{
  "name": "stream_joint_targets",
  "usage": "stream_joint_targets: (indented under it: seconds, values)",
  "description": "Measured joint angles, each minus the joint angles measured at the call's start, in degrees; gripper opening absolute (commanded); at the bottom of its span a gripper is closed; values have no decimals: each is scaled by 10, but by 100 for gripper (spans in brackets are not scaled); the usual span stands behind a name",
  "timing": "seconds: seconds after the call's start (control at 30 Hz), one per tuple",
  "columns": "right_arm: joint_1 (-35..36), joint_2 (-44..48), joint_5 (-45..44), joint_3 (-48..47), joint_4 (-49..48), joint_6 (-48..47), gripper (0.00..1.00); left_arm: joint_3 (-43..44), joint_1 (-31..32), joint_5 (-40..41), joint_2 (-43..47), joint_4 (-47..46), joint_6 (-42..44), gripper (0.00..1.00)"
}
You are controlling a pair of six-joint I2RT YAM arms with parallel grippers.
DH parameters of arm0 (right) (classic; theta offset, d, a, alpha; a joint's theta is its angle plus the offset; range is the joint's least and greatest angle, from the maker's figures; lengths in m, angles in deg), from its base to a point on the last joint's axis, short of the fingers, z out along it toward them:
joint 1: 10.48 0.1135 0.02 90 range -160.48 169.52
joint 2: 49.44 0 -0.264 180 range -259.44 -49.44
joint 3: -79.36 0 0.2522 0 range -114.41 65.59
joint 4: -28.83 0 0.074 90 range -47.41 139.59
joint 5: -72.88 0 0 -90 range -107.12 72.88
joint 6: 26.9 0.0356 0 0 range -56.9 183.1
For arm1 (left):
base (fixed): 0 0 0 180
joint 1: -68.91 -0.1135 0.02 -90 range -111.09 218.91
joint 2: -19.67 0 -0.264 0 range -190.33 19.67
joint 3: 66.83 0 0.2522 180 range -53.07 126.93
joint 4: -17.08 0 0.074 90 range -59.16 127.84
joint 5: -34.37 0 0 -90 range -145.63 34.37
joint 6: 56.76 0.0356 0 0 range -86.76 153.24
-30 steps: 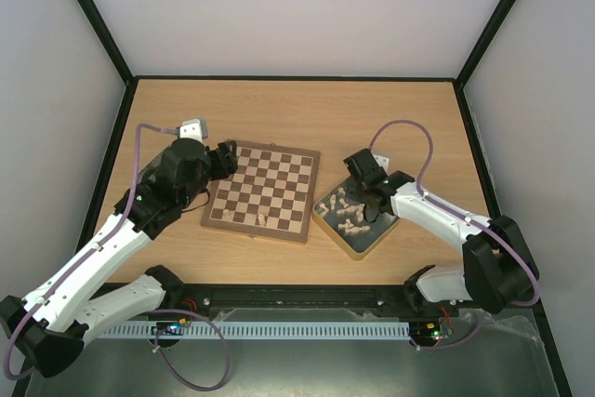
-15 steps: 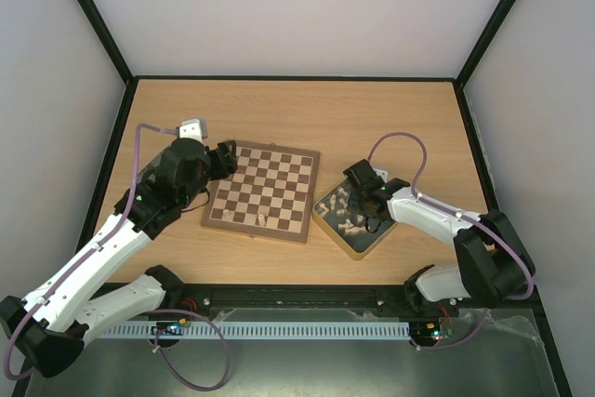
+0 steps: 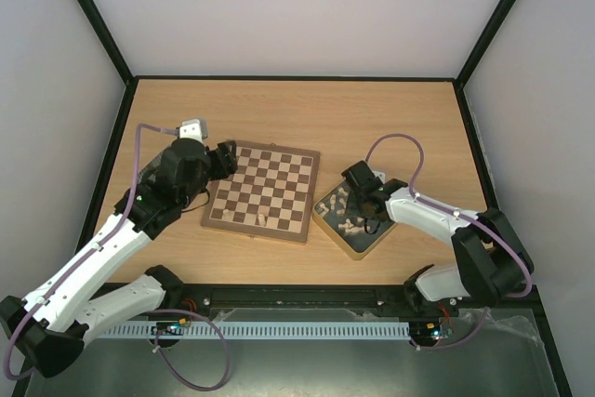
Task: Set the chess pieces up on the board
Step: Pick up the chess piece from the storage box.
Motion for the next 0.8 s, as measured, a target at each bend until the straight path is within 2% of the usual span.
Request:
stream_joint_targets:
  seconds: [0.3,0.47,0.57,0.7,0.8]
  values:
    - [13,18,-35,-17,22,6,3,-4,-3,0,1,0,0,74]
    - [27,35,-46,-83,35,9,3,-4,-3,7,12,0,0,74]
    - [59,28,-45,-125,36,10,3,-4,-3,19,25,0,-1,74]
    - [127,-34,-41,-200,31,8,3,1,-5,51,45,9,-2,74]
    - [181,-120,-33,-282,26,-2,3,14,-5,76,61,17,-2,74]
